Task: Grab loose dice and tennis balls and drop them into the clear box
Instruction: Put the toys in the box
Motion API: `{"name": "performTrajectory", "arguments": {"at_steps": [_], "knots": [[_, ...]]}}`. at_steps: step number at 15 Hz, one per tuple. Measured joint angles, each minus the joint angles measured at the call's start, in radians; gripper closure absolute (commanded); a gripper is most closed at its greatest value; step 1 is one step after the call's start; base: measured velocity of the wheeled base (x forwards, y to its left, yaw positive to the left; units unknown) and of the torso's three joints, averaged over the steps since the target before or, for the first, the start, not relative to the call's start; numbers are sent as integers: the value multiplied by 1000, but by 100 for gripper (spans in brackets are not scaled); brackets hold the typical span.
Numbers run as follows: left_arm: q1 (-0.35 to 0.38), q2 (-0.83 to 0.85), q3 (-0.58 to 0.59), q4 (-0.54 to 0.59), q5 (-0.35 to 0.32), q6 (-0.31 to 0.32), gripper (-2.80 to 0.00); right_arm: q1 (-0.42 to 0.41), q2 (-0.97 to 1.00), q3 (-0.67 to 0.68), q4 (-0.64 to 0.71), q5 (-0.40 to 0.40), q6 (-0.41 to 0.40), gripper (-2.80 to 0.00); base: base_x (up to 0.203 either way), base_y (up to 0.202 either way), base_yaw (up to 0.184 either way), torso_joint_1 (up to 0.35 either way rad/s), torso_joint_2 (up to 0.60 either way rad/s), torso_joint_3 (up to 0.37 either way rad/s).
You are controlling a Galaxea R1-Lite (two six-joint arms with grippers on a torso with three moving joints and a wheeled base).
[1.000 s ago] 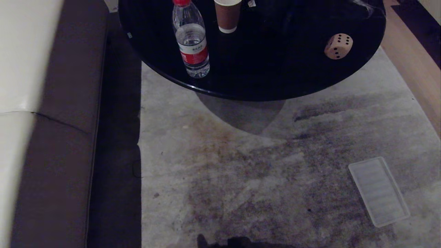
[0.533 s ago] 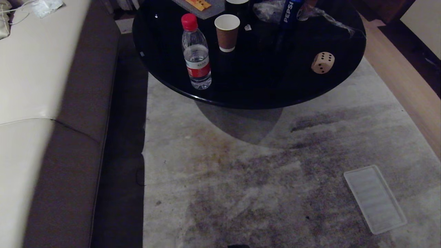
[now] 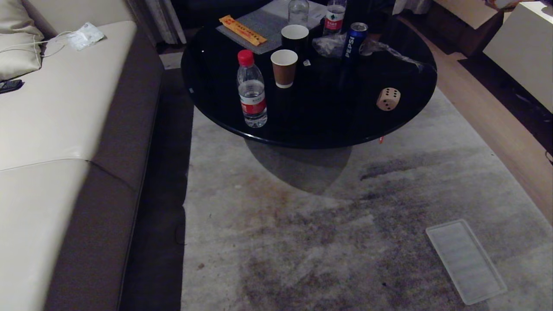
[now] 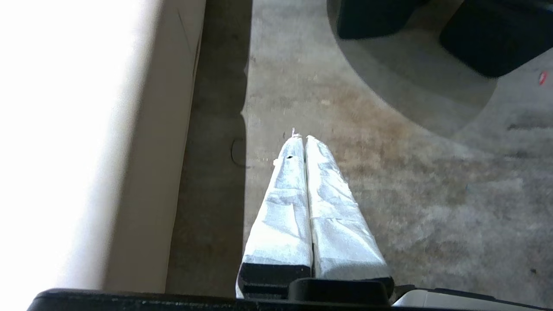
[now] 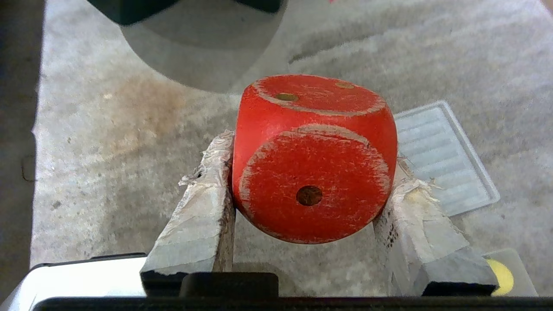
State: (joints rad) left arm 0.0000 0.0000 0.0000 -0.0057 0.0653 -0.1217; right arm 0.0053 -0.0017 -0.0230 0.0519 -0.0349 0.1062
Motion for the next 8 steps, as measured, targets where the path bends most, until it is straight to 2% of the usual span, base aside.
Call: {"name": "performTrajectory", "arguments": {"at_steps": [8], "knots": [[0,0,0,0,0,0,0,0,0,0,0,0,0,0,0,0,0,1,2,201]]}}
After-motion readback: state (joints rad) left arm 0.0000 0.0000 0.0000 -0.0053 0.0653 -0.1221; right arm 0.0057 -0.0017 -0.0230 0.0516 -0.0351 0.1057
